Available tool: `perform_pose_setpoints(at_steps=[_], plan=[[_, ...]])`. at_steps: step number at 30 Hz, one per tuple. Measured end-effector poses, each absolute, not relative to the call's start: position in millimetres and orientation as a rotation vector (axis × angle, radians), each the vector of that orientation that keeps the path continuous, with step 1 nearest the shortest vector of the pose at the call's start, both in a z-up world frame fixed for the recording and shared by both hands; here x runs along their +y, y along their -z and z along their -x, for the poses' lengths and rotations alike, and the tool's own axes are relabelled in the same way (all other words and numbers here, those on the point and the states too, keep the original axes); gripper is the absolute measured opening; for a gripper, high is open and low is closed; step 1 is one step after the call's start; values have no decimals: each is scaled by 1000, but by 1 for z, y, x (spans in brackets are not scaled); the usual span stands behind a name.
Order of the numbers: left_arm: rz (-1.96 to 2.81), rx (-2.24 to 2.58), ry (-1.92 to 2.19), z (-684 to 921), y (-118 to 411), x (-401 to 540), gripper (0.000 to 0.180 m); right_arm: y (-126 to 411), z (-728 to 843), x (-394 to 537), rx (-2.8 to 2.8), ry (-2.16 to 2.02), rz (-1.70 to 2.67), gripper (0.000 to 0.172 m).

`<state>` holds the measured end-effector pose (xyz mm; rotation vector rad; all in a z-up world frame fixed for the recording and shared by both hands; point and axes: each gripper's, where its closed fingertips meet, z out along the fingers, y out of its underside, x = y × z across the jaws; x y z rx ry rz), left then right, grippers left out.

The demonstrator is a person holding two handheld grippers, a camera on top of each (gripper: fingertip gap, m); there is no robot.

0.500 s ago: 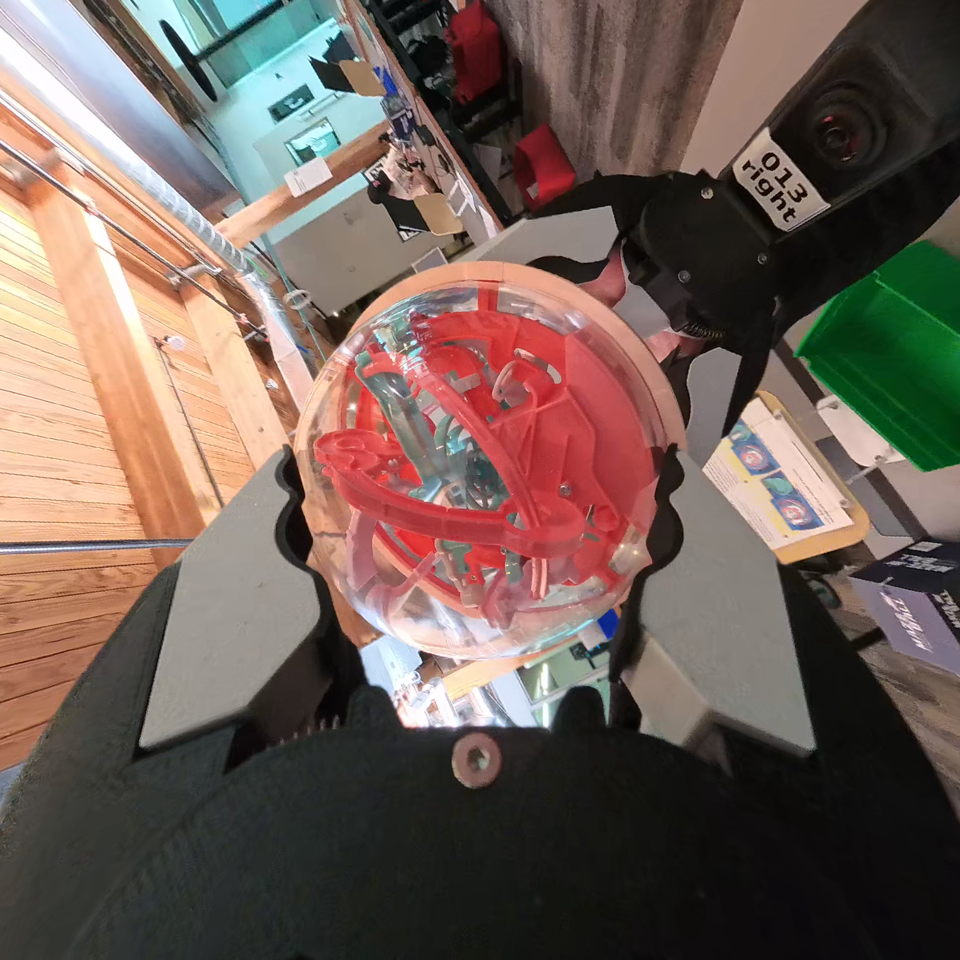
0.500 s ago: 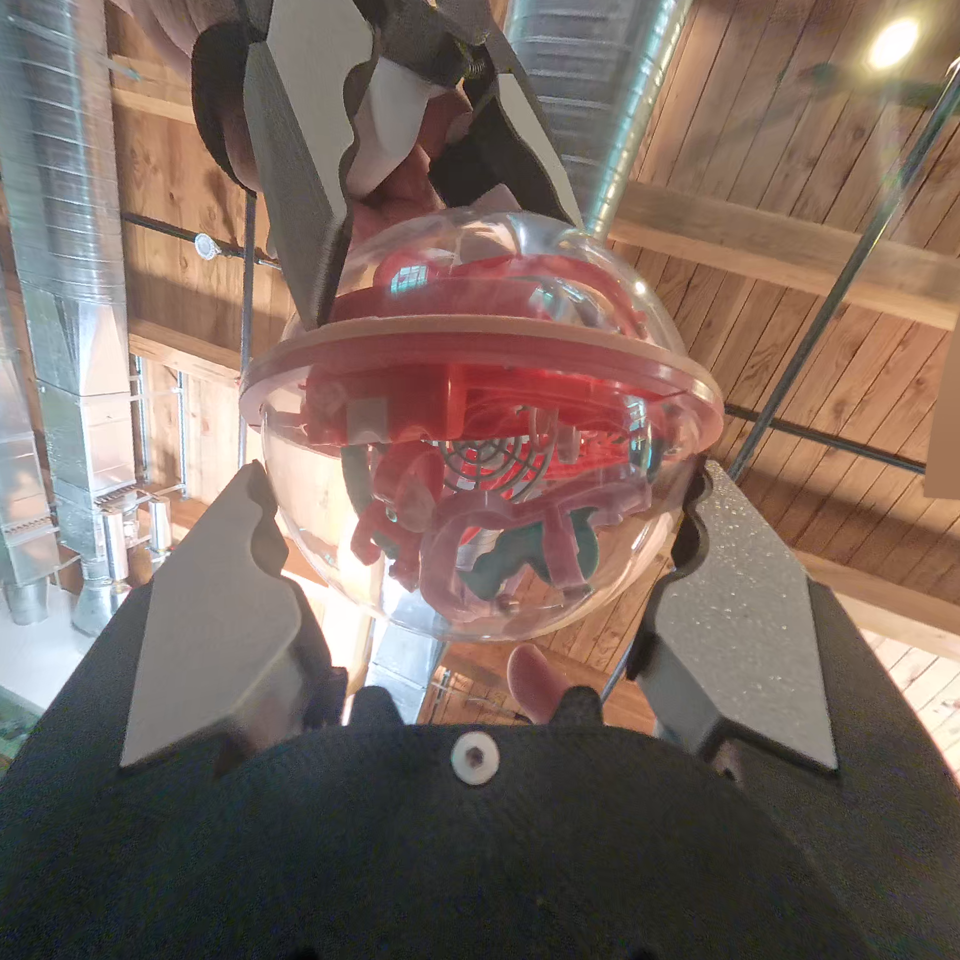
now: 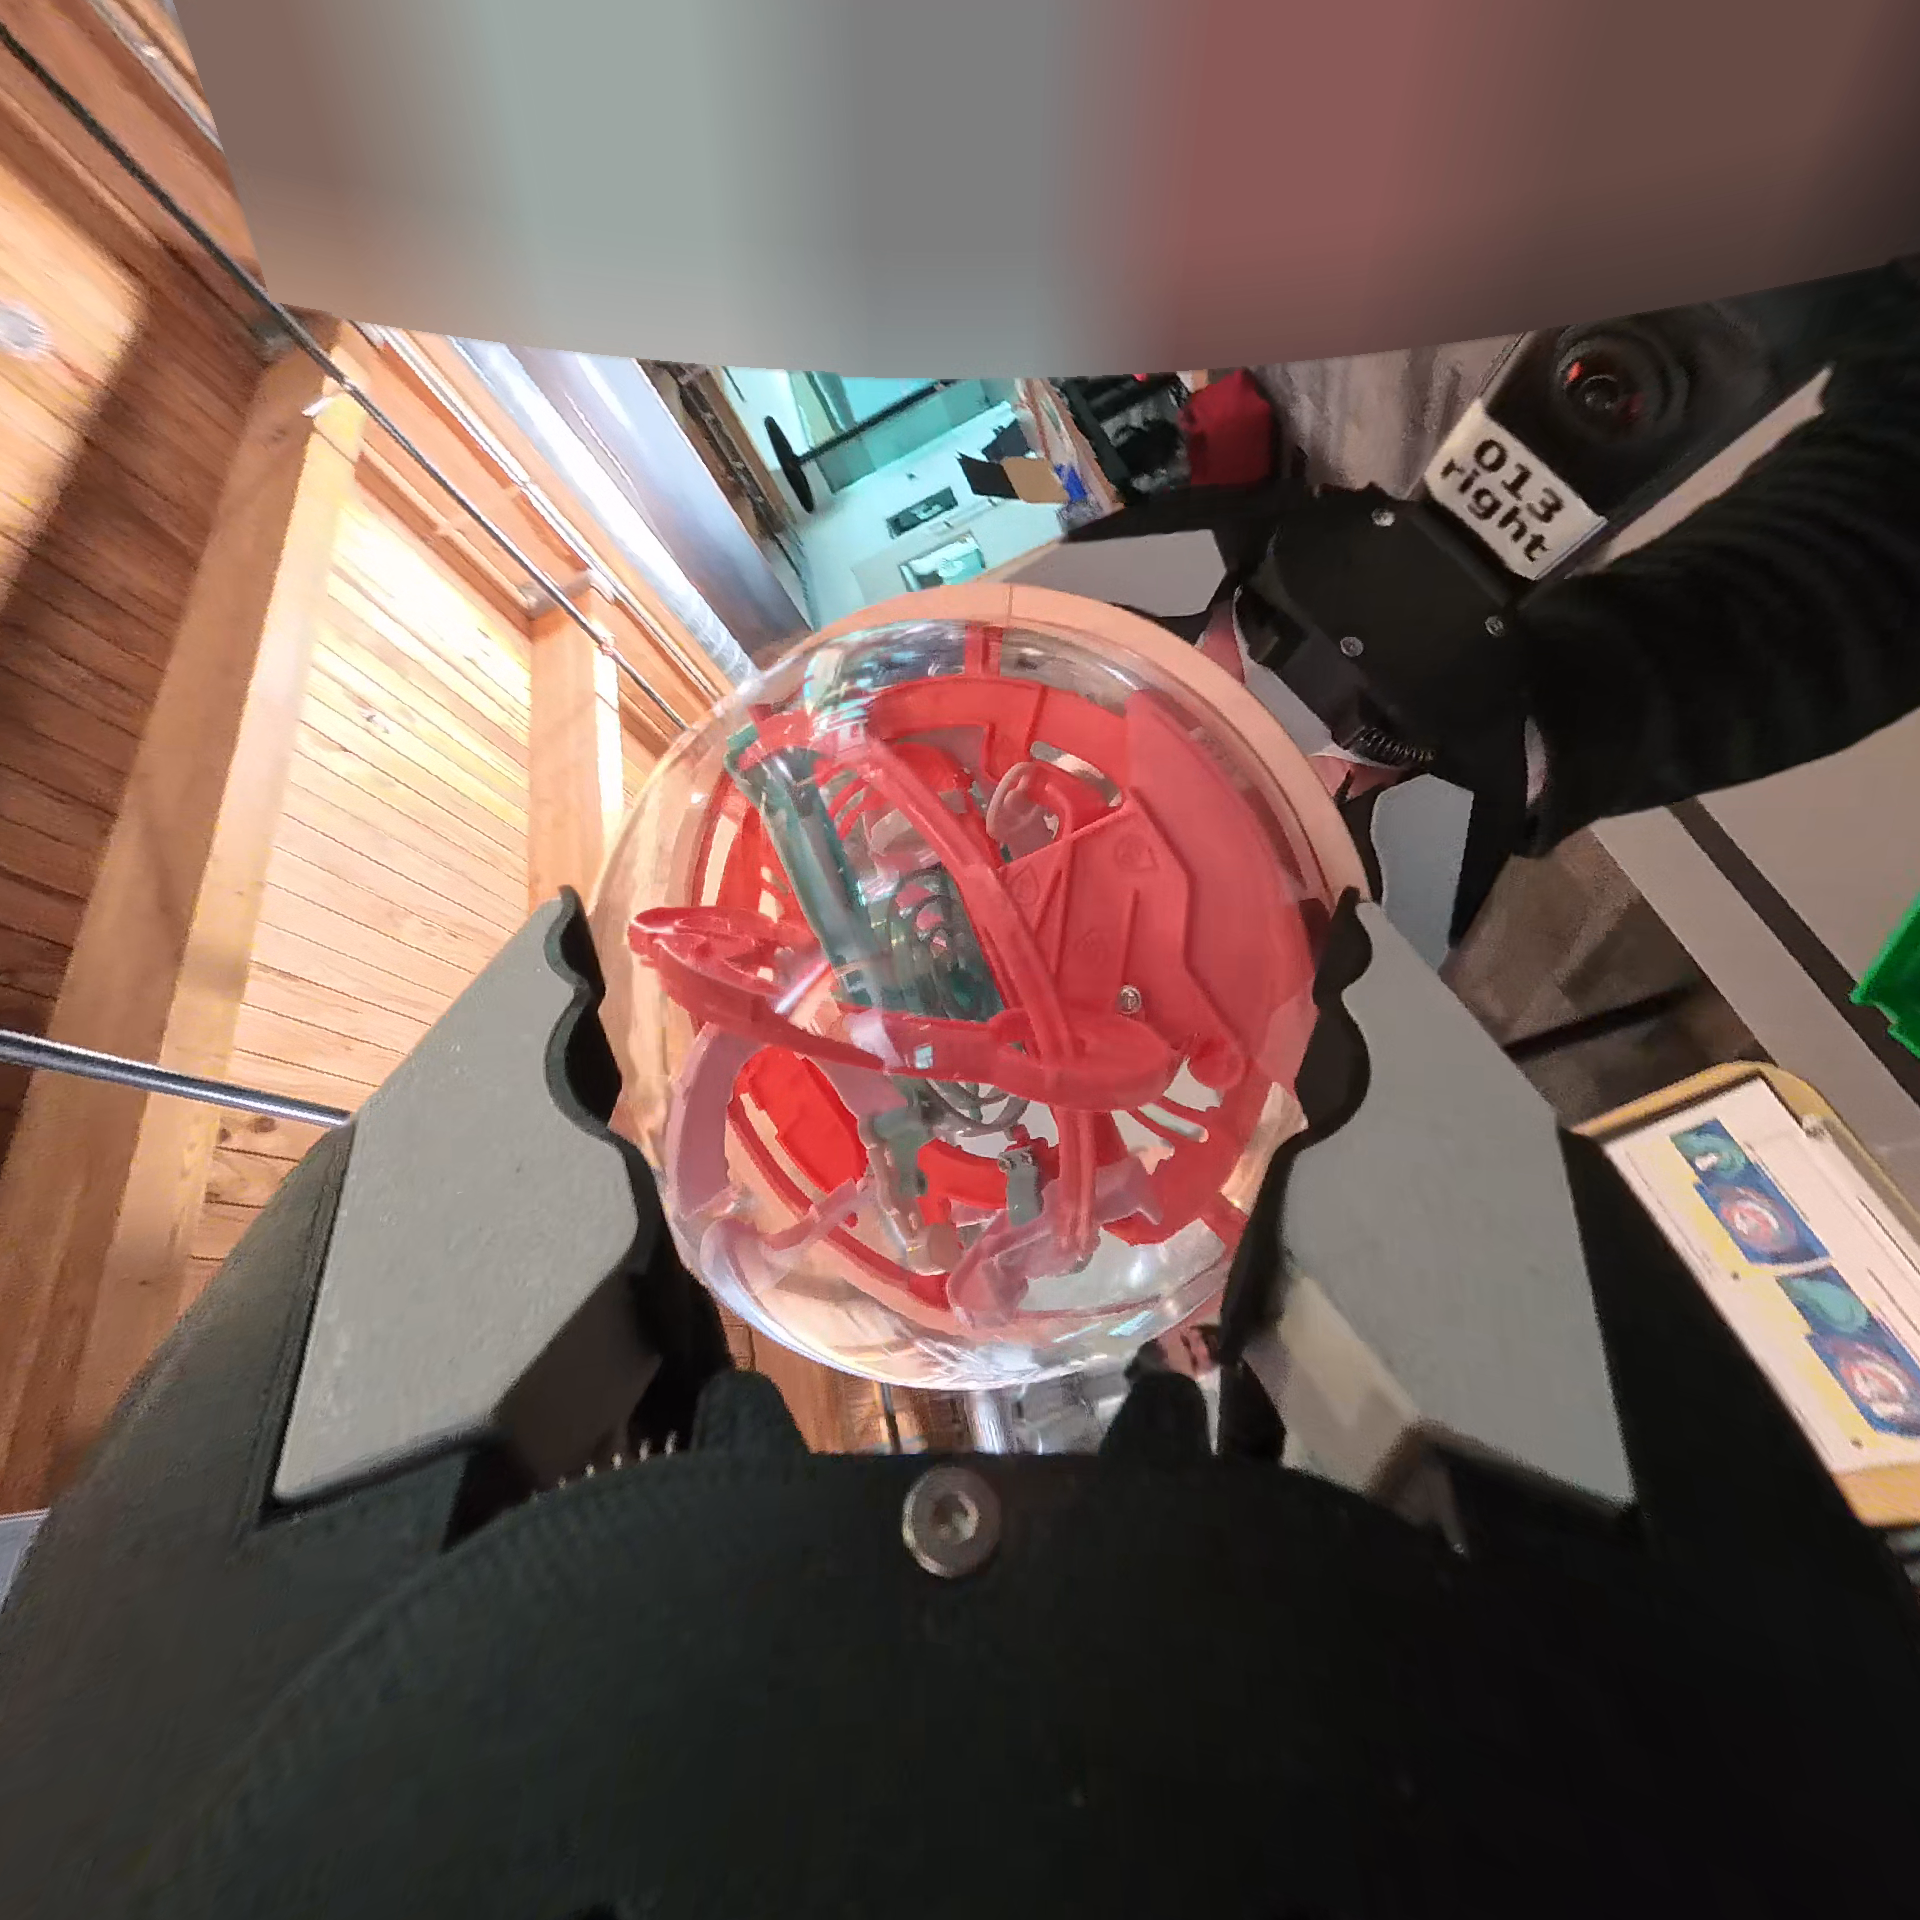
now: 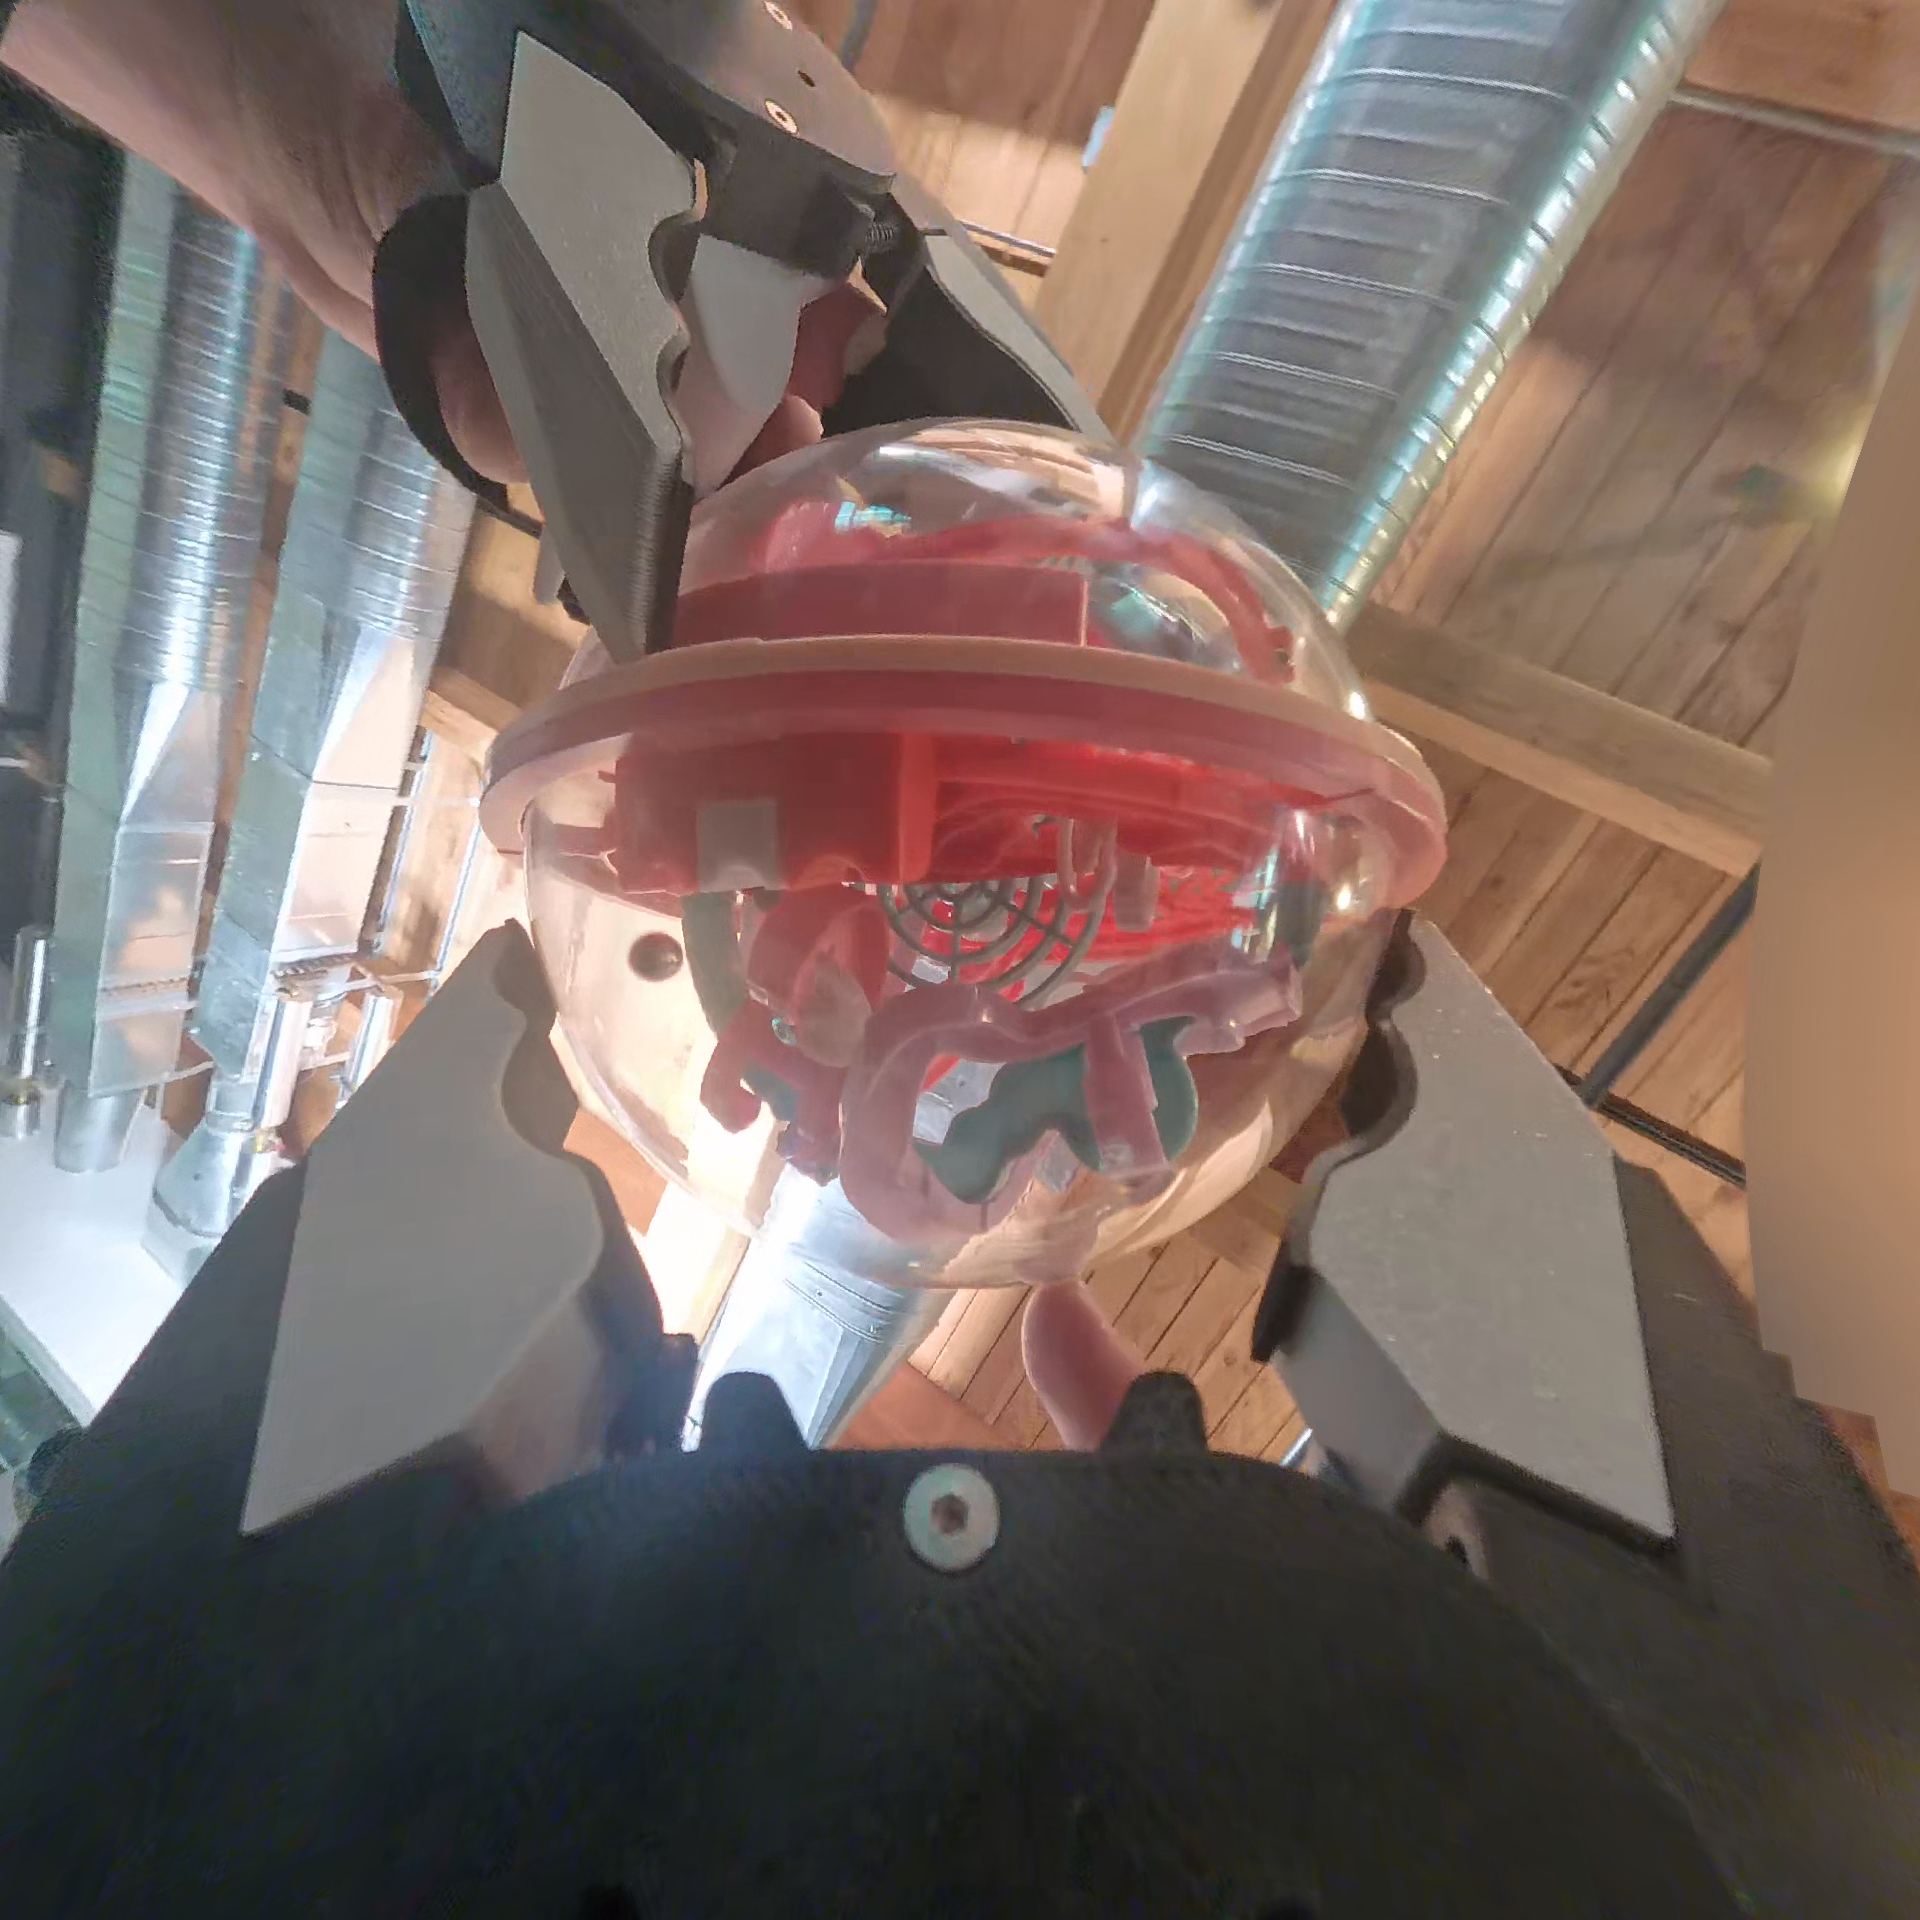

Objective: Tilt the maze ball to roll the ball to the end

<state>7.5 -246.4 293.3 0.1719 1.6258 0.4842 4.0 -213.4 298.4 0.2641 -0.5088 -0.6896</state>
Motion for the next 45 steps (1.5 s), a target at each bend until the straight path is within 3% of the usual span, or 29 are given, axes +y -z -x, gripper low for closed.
perform_pose_setpoints(at_steps=[10,19,31,42,43,45], plan=[[-290,1496,-426,8,-295,-258,133,-303,5,-227,-583,849,-269,150],[-222,1446,-261,14,-285,-264,132,-290,17,-224,-751,647,-220,151],[-110,1190,235,59,-271,-177,132,-259,53,-147,-1135,856,64,149],[-31,984,626,88,-254,-118,131,-233,77,-98,-1438,779,283,148],[-23,959,665,91,-255,-115,131,-233,80,-99,-1467,742,283,146],[-15,890,754,99,-260,-107,131,-233,88,-113,-1513,610,225,125]])
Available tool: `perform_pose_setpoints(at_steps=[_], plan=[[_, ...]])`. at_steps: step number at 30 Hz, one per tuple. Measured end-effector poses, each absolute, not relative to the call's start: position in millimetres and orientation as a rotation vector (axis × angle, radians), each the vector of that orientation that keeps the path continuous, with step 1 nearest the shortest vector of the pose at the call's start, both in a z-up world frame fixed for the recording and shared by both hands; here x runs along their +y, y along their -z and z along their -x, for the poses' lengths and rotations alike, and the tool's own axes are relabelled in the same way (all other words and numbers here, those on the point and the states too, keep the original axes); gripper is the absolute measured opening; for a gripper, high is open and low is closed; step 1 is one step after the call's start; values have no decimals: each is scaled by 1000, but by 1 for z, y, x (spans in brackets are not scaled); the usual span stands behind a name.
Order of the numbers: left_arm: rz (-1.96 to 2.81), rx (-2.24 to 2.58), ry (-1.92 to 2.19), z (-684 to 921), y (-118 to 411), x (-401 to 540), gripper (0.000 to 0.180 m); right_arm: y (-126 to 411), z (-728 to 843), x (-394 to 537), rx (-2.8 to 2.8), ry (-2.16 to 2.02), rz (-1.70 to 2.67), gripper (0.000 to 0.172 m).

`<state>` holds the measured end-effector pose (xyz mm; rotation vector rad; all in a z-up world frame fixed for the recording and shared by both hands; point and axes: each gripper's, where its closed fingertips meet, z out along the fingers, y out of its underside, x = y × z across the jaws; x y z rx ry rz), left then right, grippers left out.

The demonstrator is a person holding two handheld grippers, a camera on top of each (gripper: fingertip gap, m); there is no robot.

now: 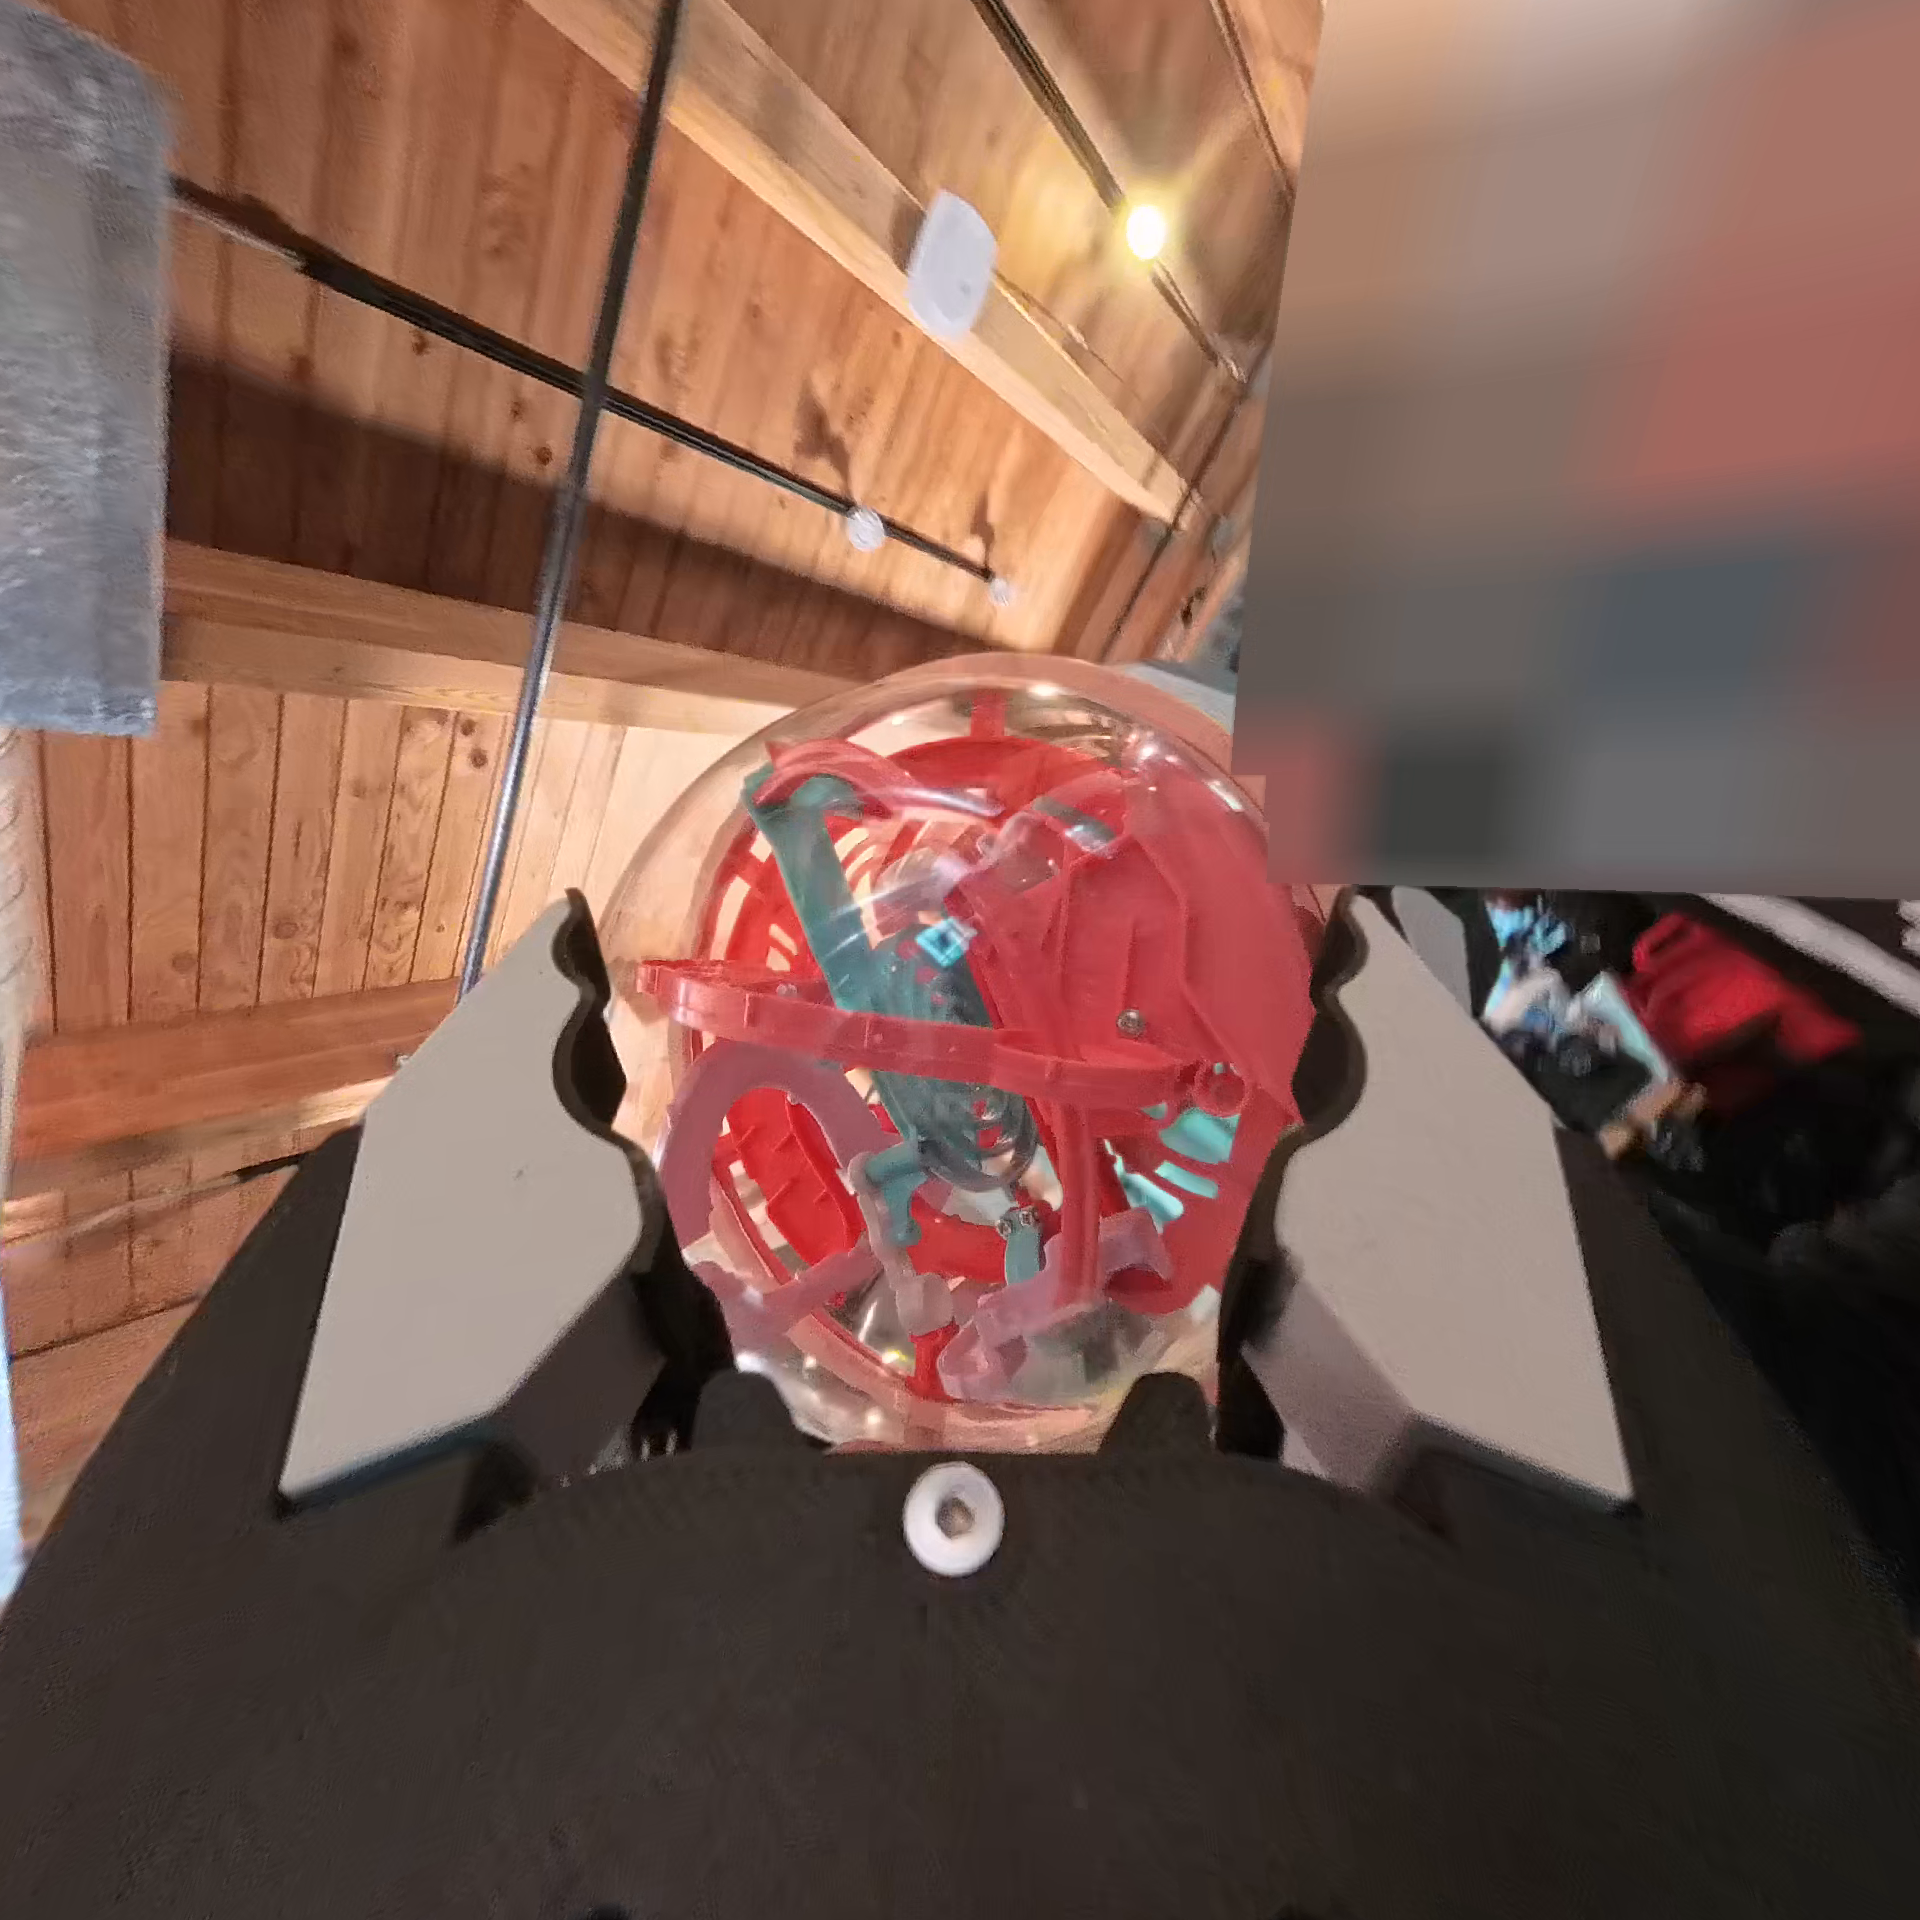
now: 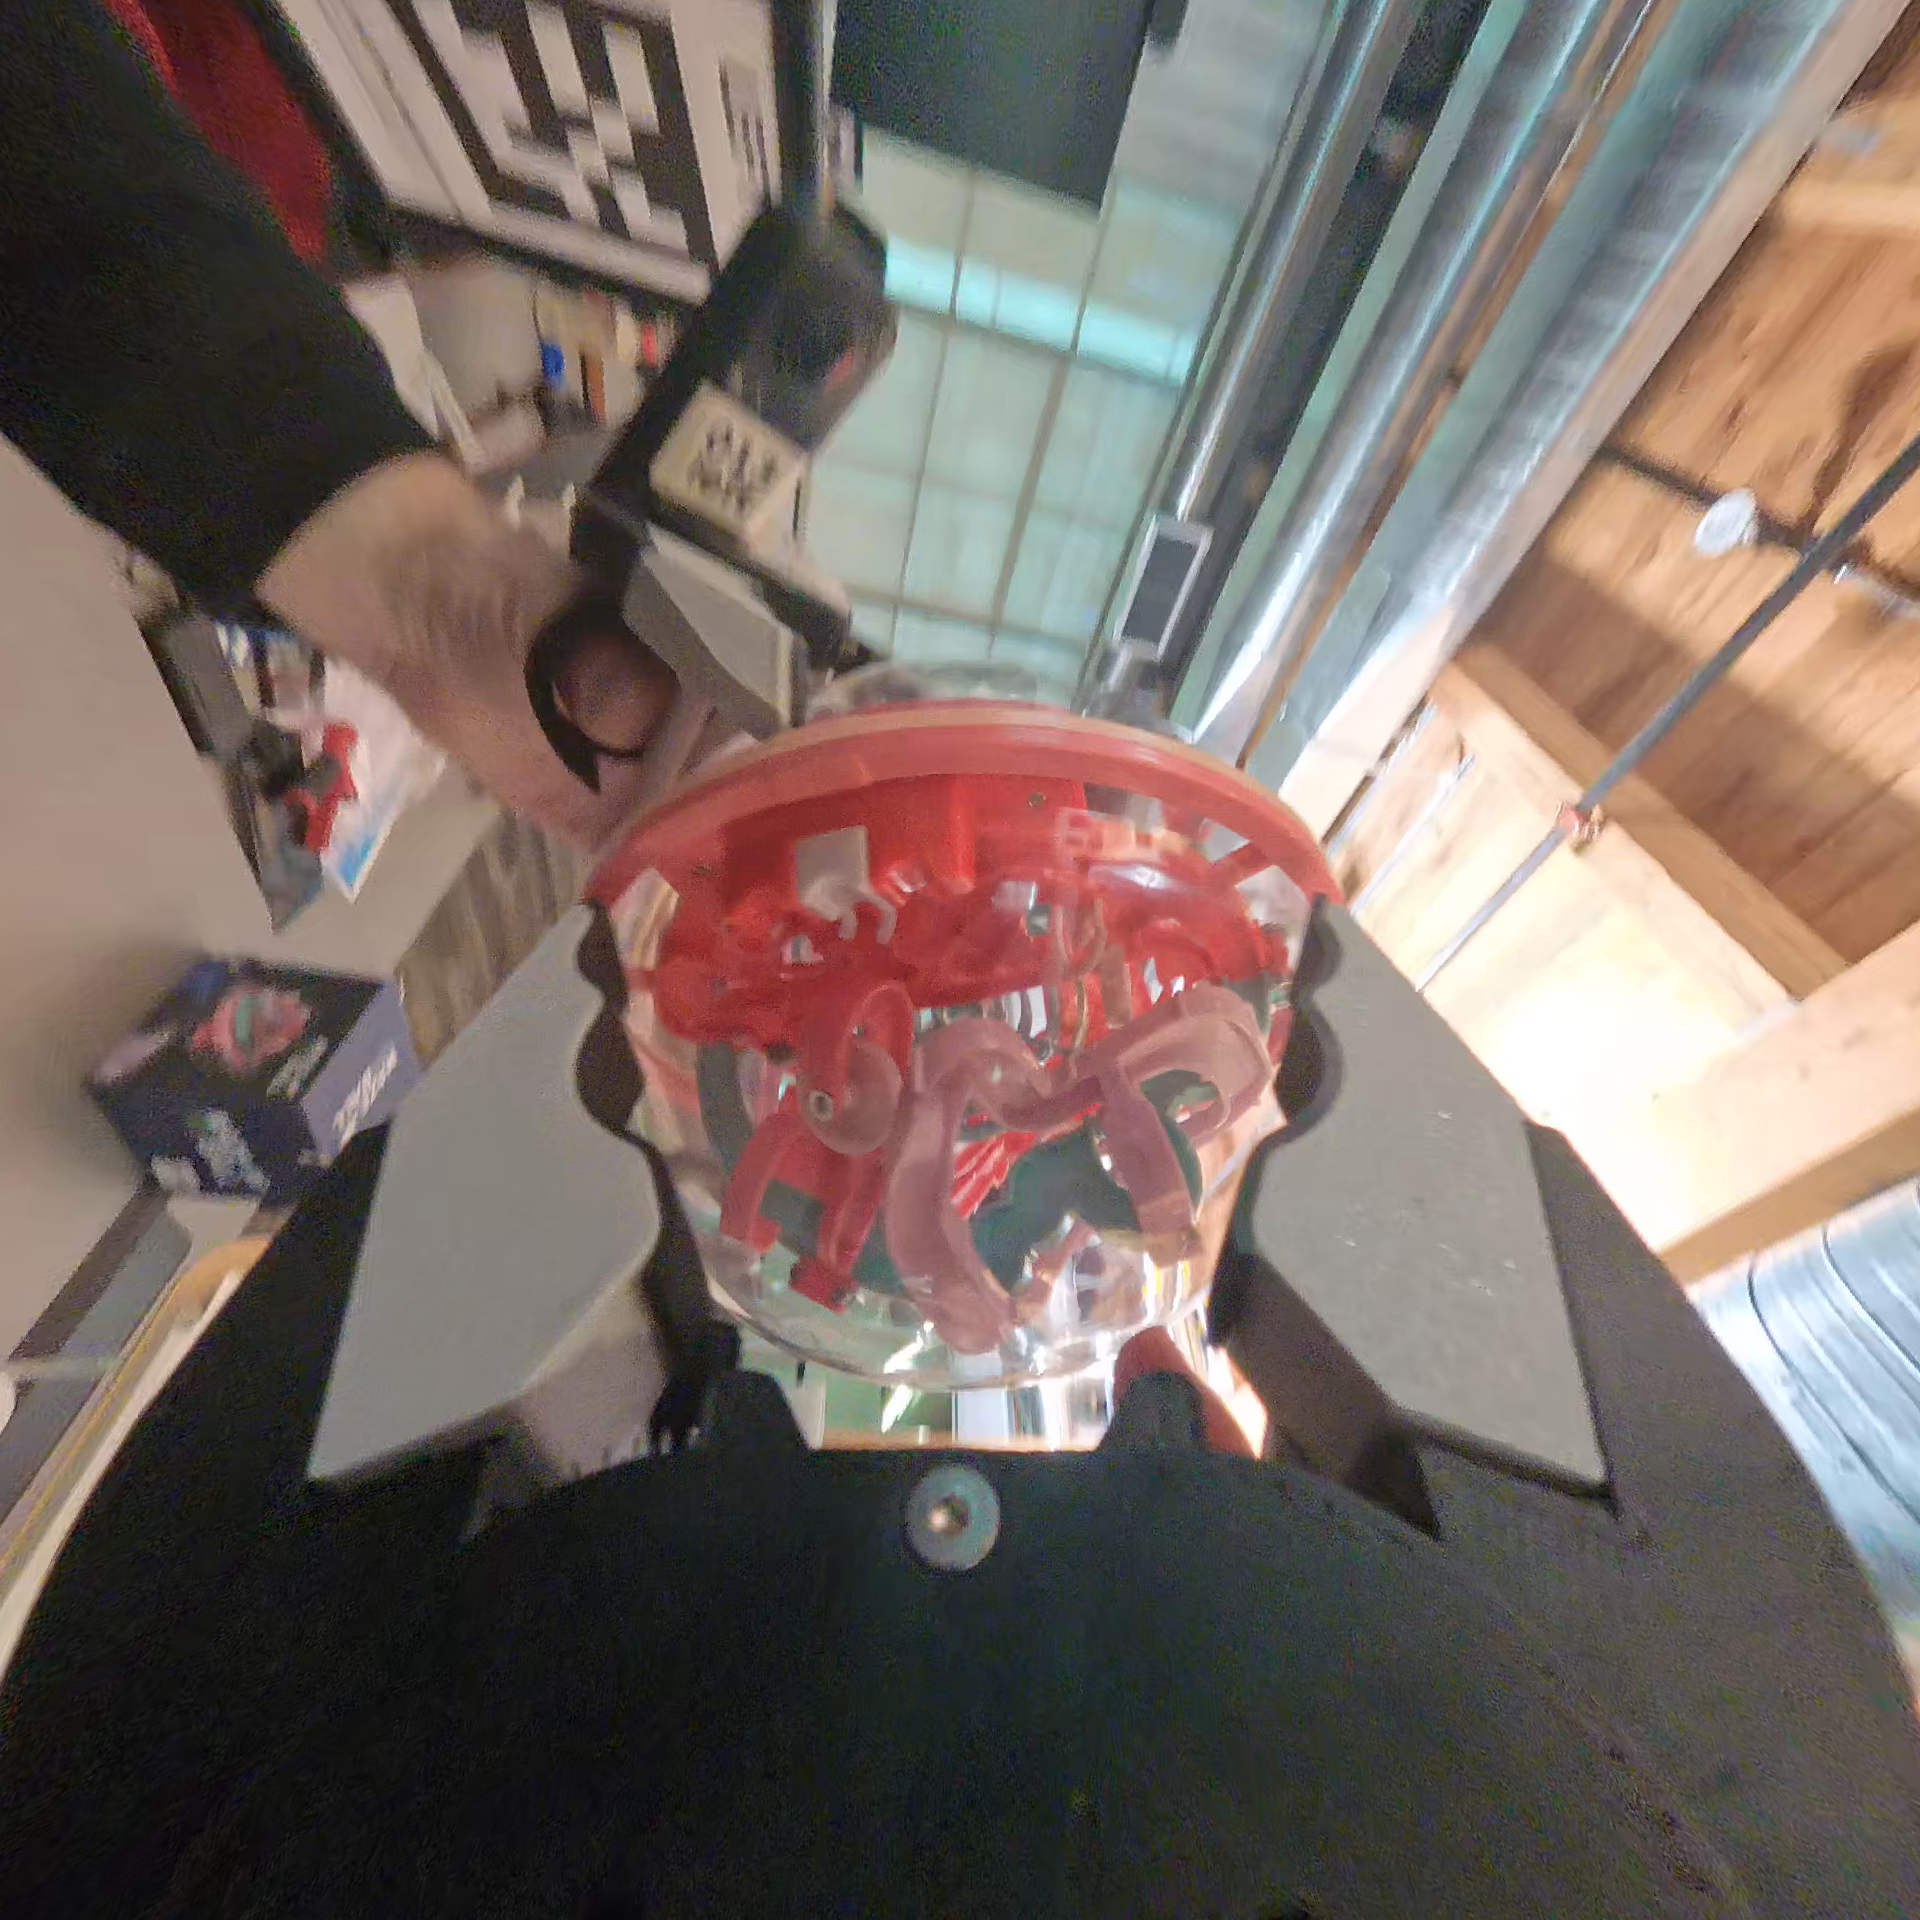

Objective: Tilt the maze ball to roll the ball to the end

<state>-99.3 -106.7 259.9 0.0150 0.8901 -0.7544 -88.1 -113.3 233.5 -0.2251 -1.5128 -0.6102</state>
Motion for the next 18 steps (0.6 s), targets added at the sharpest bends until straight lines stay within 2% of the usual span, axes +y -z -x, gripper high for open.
perform_pose_setpoints(at_steps=[5,7,13,15,18], plan=[[-35,778,917,116,-267,-94,130,-245,94,-134,-1465,288,116,81],[-32,765,928,114,-265,-90,127,-250,90,-132,-1428,143,158,78],[-17,747,969,109,-259,-75,125,-257,61,-127,-1286,-276,213,40],[-4,775,974,104,-252,-72,125,-259,49,-122,-1231,-329,175,40],[15,798,985,99,-246,-66,125,-253,36,-117,-1227,-431,132,20]])
